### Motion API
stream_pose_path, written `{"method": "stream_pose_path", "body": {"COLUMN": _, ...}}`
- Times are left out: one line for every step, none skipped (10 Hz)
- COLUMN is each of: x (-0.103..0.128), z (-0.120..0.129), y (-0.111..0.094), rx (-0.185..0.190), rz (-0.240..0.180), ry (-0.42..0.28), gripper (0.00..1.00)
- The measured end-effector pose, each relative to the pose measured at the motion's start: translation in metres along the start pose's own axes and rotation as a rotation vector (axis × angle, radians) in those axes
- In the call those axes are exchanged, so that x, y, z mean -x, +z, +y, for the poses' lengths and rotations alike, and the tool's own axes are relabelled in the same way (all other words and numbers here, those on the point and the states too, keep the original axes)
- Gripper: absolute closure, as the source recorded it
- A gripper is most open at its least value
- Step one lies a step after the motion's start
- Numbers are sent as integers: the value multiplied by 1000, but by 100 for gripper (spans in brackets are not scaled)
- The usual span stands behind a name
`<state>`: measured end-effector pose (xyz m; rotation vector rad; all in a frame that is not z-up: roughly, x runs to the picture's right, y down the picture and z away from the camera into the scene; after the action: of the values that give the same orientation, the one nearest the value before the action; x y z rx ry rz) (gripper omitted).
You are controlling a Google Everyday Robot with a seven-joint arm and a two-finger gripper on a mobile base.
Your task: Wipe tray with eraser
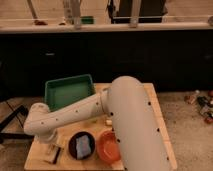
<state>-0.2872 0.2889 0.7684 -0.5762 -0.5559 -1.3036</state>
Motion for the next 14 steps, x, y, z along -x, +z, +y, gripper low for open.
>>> {"method": "stream_pose_path", "body": {"x": 0, "z": -1, "y": 3, "rx": 8, "rz": -3, "ry": -5, "gripper": 23}}
{"method": "stream_pose_path", "body": {"x": 0, "z": 0, "y": 6, "rx": 14, "rz": -6, "ry": -6, "gripper": 23}}
{"method": "stream_pose_path", "body": {"x": -1, "z": 2, "y": 8, "rx": 18, "rz": -8, "ry": -3, "gripper": 23}}
{"method": "stream_pose_path", "body": {"x": -3, "z": 3, "y": 9, "rx": 21, "rz": -9, "ry": -2, "gripper": 25}}
{"method": "stream_pose_path", "body": {"x": -2, "z": 3, "y": 10, "rx": 24, "rz": -10, "ry": -4, "gripper": 31}}
{"method": "stream_pose_path", "body": {"x": -2, "z": 2, "y": 11, "rx": 23, "rz": -11, "ry": -7, "gripper": 38}}
{"method": "stream_pose_path", "body": {"x": -1, "z": 2, "y": 11, "rx": 20, "rz": -11, "ry": -9, "gripper": 49}}
{"method": "stream_pose_path", "body": {"x": 0, "z": 2, "y": 12, "rx": 12, "rz": -16, "ry": -12, "gripper": 61}}
{"method": "stream_pose_path", "body": {"x": 0, "z": 2, "y": 11, "rx": 6, "rz": -17, "ry": -15, "gripper": 71}}
{"method": "stream_pose_path", "body": {"x": 0, "z": 1, "y": 10, "rx": 0, "rz": -17, "ry": -19, "gripper": 81}}
{"method": "stream_pose_path", "body": {"x": 0, "z": 1, "y": 9, "rx": -5, "rz": -16, "ry": -21, "gripper": 93}}
{"method": "stream_pose_path", "body": {"x": 0, "z": 0, "y": 9, "rx": -7, "rz": -15, "ry": -22, "gripper": 97}}
{"method": "stream_pose_path", "body": {"x": 0, "z": 0, "y": 8, "rx": -10, "rz": -15, "ry": -23, "gripper": 100}}
{"method": "stream_pose_path", "body": {"x": 0, "z": -1, "y": 8, "rx": -12, "rz": -13, "ry": -25, "gripper": 100}}
